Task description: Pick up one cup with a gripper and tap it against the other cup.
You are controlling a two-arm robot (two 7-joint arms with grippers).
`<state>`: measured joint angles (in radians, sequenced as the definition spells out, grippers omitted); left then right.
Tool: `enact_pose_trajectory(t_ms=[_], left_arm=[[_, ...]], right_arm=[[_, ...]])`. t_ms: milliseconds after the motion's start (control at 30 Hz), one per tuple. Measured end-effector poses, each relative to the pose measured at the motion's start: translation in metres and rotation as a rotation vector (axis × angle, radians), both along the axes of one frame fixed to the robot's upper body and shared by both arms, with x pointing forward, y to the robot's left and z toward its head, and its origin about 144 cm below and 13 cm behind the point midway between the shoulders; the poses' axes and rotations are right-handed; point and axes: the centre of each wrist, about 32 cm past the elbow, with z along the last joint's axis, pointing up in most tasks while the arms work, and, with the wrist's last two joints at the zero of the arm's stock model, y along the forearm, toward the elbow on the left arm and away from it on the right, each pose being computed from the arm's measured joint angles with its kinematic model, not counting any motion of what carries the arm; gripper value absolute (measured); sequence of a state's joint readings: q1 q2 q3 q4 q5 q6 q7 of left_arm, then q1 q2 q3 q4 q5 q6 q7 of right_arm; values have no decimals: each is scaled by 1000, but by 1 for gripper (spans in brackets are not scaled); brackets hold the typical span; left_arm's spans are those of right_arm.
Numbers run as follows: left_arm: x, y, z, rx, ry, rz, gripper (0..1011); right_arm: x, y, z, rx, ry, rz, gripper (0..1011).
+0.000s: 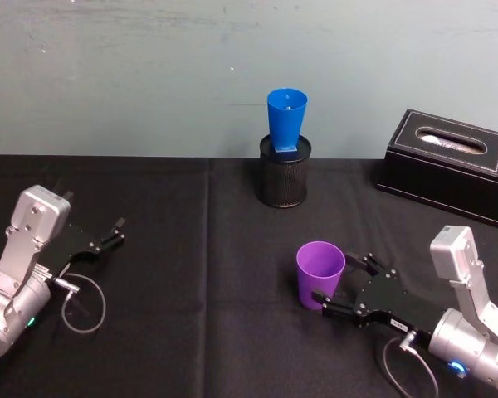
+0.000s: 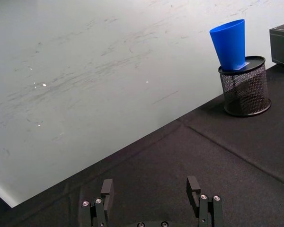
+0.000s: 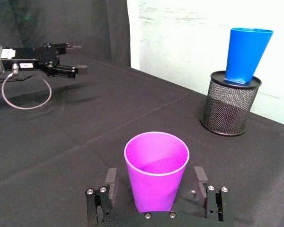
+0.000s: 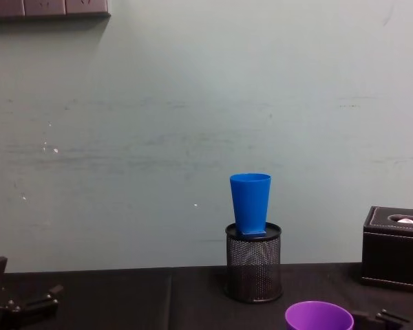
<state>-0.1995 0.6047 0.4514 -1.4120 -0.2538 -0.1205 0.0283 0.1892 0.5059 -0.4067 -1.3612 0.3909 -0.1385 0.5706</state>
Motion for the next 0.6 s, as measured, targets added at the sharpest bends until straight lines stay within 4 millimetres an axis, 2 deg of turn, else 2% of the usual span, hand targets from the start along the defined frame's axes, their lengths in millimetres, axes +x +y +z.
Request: enact_pose_trajectory(t_ms=[600], left_arm=[[0, 0, 0, 0, 0, 0, 1012]], right_arm=[[13, 18, -7, 7, 1, 4, 1002]])
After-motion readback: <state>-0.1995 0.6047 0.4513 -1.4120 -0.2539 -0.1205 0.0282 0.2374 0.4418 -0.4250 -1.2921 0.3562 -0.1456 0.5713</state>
